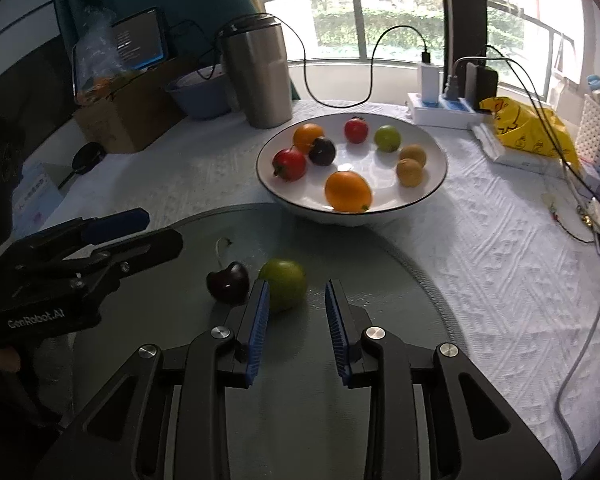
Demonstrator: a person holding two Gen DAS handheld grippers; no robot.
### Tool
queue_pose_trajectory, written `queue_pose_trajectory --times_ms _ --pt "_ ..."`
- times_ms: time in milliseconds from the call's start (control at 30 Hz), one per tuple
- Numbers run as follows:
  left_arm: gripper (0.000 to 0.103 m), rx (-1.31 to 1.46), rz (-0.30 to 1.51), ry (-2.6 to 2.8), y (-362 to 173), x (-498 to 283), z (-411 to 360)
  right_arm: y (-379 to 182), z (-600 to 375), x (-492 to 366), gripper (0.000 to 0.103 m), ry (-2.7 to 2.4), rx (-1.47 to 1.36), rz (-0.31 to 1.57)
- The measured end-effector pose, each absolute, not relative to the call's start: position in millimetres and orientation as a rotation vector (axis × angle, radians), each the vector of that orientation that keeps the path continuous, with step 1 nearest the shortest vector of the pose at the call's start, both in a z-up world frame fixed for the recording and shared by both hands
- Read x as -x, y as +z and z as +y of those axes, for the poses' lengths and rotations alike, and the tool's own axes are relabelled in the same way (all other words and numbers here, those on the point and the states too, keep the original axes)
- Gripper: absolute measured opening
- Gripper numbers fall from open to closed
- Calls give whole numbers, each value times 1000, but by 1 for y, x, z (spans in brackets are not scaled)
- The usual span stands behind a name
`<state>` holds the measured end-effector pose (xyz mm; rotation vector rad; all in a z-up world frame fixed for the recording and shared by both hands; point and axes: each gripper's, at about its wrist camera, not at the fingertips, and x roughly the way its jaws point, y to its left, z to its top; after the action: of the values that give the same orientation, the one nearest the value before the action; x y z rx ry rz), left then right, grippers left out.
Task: Organize fruits
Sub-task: 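Open both grippers and move them back over the glass tray, then grasp a green lime with the right gripper while the left grasps a dark cherry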
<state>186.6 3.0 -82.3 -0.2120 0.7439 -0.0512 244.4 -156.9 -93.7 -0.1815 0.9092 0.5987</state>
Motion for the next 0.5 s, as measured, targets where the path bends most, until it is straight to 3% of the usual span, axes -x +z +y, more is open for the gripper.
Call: queue_pose_trajectory --times_ms 133,500 --pt "68 226 754 -43 -88 -182 5 -98 -152 -247 41 611 183 917" --pt "68 229 781 -64 -96 -179 -3 -109 -141 -257 39 642 186 944"
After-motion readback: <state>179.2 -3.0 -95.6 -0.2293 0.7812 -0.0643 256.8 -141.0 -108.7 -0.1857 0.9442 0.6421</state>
